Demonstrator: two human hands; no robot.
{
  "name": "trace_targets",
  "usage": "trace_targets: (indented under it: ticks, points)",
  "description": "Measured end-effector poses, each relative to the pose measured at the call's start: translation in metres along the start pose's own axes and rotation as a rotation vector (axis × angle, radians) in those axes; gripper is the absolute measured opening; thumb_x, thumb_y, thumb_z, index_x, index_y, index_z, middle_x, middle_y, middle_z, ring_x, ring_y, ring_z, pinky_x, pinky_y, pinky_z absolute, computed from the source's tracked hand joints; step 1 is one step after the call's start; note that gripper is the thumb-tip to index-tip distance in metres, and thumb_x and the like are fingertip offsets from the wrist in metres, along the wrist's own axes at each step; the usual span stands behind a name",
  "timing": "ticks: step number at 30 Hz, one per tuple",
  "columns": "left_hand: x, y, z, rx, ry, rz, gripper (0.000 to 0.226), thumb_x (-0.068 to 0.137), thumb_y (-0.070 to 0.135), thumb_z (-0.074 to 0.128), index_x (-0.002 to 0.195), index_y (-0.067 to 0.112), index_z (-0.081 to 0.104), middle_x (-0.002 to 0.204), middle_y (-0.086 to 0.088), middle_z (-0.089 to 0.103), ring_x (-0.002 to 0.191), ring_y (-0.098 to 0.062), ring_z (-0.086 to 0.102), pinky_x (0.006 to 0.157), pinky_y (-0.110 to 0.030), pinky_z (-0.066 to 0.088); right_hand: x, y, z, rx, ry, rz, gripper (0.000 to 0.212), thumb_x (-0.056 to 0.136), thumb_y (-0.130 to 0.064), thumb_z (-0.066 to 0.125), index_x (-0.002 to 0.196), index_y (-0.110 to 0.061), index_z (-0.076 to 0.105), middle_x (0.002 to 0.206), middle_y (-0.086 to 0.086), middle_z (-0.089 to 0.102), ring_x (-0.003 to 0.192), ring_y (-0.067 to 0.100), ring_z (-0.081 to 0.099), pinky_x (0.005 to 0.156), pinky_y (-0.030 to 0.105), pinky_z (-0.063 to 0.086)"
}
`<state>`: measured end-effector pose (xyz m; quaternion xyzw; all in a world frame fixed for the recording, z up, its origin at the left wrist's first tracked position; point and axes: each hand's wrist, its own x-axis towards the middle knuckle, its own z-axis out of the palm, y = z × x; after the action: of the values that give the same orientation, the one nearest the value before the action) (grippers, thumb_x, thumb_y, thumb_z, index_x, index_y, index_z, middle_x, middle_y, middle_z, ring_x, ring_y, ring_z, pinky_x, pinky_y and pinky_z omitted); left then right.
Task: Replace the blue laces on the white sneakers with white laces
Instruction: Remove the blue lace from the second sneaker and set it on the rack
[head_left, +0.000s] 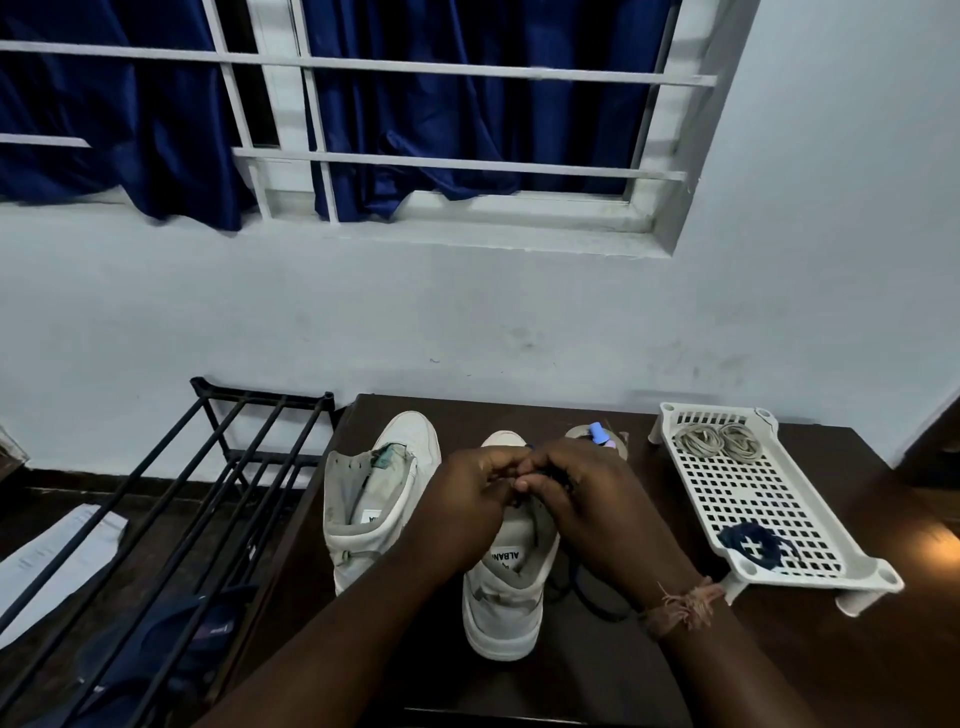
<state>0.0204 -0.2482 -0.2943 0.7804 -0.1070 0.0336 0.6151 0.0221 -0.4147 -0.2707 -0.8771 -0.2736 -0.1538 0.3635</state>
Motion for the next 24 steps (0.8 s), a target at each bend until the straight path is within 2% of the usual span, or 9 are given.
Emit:
trace_targets:
  ticks: [4, 7, 9, 11, 14, 17, 19, 22, 24]
  points:
    - [0.003, 0.003, 0.002, -0.545, 0.136, -0.234, 0.039, 0.092, -0.016, 0.056, 0.122, 0.007, 0.065, 0.112, -0.011, 0.076, 0.104, -0.019, 0.073, 0.087, -0.029, 0.06, -0.004, -0.005, 0.005, 0.159, -0.09, 0.066, 0.009, 0.087, -0.014, 0.072, 0.084, -0.022, 0.072, 0.082, -0.012, 0.07, 0.082, 0.008, 0.065, 0.075, 0.03, 0.051]
    - [0.011, 0.0, -0.005, -0.901, 0.299, -0.38, 0.037, 0.094, -0.019, 0.048, 0.127, -0.004, 0.057, 0.12, -0.021, 0.07, 0.103, -0.024, 0.073, 0.086, -0.029, 0.061, -0.007, -0.007, 0.011, 0.239, -0.112, 0.097, 0.012, 0.087, -0.008, 0.071, 0.082, -0.019, 0.073, 0.081, -0.013, 0.072, 0.082, 0.008, 0.067, 0.075, 0.026, 0.053]
    - [0.013, -0.002, -0.009, -1.057, 0.352, -0.443, 0.037, 0.096, -0.019, 0.045, 0.13, -0.011, 0.053, 0.125, -0.024, 0.066, 0.101, -0.025, 0.071, 0.083, -0.03, 0.059, -0.008, -0.008, 0.014, 0.274, -0.127, 0.116, 0.015, 0.087, -0.005, 0.07, 0.082, -0.018, 0.073, 0.081, -0.013, 0.072, 0.081, 0.007, 0.069, 0.075, 0.025, 0.054]
    - [0.013, -0.003, -0.01, -1.108, 0.363, -0.47, 0.037, 0.096, -0.018, 0.045, 0.132, -0.012, 0.052, 0.127, -0.025, 0.064, 0.1, -0.024, 0.071, 0.083, -0.031, 0.059, -0.008, -0.009, 0.017, 0.306, -0.12, 0.124, 0.015, 0.088, -0.006, 0.069, 0.082, -0.019, 0.073, 0.081, -0.011, 0.072, 0.08, 0.01, 0.069, 0.075, 0.031, 0.056]
    - [0.009, -0.002, -0.009, -0.966, 0.351, -0.428, 0.038, 0.094, -0.018, 0.05, 0.129, -0.006, 0.056, 0.12, -0.021, 0.07, 0.1, -0.023, 0.074, 0.085, -0.03, 0.061, -0.006, -0.01, 0.018, 0.369, -0.066, 0.159, 0.01, 0.088, -0.012, 0.071, 0.083, -0.021, 0.073, 0.082, -0.007, 0.073, 0.079, 0.014, 0.069, 0.076, 0.039, 0.056]
    - [0.003, 0.005, -0.005, -0.618, 0.27, -0.326, 0.04, 0.09, -0.014, 0.06, 0.126, 0.002, 0.063, 0.113, -0.011, 0.075, 0.105, -0.022, 0.073, 0.092, -0.033, 0.059, -0.003, -0.009, 0.013, 0.379, -0.006, 0.167, 0.012, 0.089, -0.009, 0.07, 0.086, -0.02, 0.075, 0.087, -0.009, 0.074, 0.085, 0.012, 0.07, 0.08, 0.033, 0.055]
    - [0.001, 0.008, -0.002, -0.426, 0.185, -0.246, 0.039, 0.088, -0.012, 0.064, 0.122, 0.006, 0.068, 0.108, -0.009, 0.077, 0.105, -0.021, 0.073, 0.095, -0.034, 0.057, -0.001, -0.005, 0.007, 0.355, 0.041, 0.167, 0.013, 0.089, -0.008, 0.071, 0.088, -0.02, 0.075, 0.089, -0.01, 0.074, 0.089, 0.012, 0.07, 0.083, 0.033, 0.055]
    - [-0.001, 0.008, 0.003, -0.233, 0.038, -0.184, 0.04, 0.089, -0.017, 0.055, 0.112, 0.01, 0.073, 0.103, -0.011, 0.078, 0.101, -0.02, 0.073, 0.094, -0.032, 0.056, 0.001, 0.002, -0.002, 0.309, 0.089, 0.16, 0.016, 0.088, -0.005, 0.071, 0.09, -0.019, 0.076, 0.089, -0.011, 0.073, 0.089, 0.011, 0.069, 0.082, 0.035, 0.056]
    - [-0.002, 0.008, 0.005, -0.218, -0.035, -0.208, 0.04, 0.09, -0.018, 0.05, 0.111, 0.008, 0.072, 0.103, -0.014, 0.077, 0.098, -0.02, 0.073, 0.093, -0.03, 0.056, 0.003, 0.006, -0.008, 0.298, 0.128, 0.177, 0.018, 0.088, -0.002, 0.07, 0.09, -0.018, 0.076, 0.088, -0.013, 0.073, 0.088, 0.009, 0.069, 0.082, 0.031, 0.056]
